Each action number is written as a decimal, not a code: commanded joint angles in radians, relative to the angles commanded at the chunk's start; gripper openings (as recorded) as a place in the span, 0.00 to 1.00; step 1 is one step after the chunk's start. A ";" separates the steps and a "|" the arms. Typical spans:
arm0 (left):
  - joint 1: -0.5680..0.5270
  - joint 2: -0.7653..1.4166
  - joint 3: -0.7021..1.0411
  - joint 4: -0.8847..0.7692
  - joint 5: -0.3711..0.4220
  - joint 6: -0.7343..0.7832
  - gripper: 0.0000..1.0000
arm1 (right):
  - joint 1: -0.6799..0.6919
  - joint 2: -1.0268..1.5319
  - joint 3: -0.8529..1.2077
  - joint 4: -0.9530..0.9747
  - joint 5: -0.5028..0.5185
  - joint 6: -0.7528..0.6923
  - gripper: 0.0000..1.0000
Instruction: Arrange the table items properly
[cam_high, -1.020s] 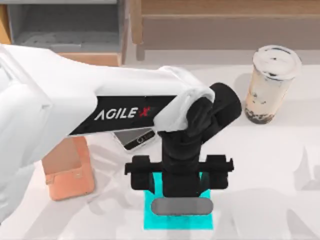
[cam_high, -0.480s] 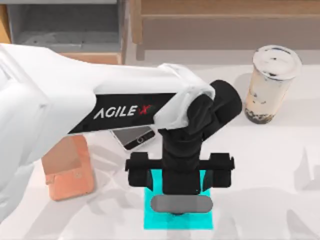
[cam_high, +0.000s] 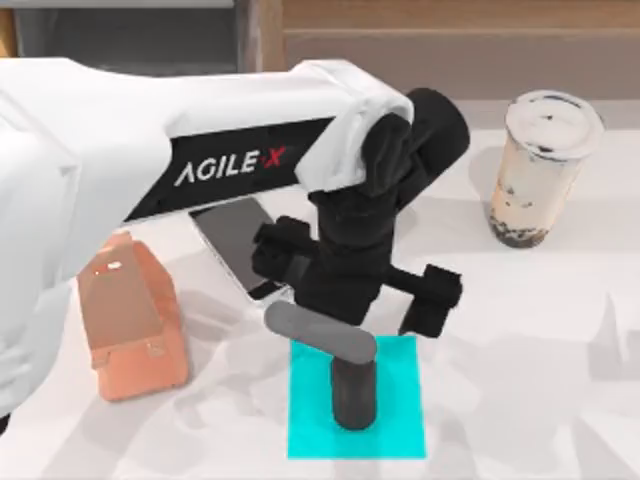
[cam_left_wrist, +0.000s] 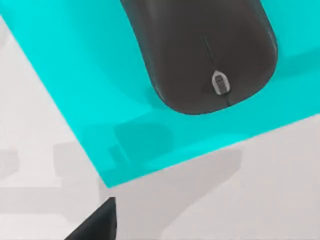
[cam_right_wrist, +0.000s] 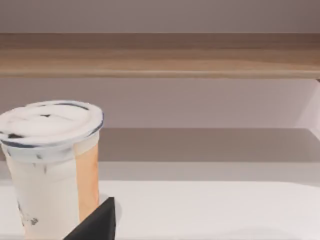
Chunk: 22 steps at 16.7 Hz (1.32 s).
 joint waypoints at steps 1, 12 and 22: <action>0.013 0.011 0.021 -0.012 0.001 0.084 1.00 | 0.000 0.000 0.000 0.000 0.000 0.000 1.00; 0.155 0.135 0.157 -0.164 0.079 1.315 1.00 | 0.000 0.000 0.000 0.000 0.000 0.000 1.00; 0.309 0.213 0.340 -0.266 0.058 2.336 1.00 | 0.000 0.000 0.000 0.000 0.000 0.000 1.00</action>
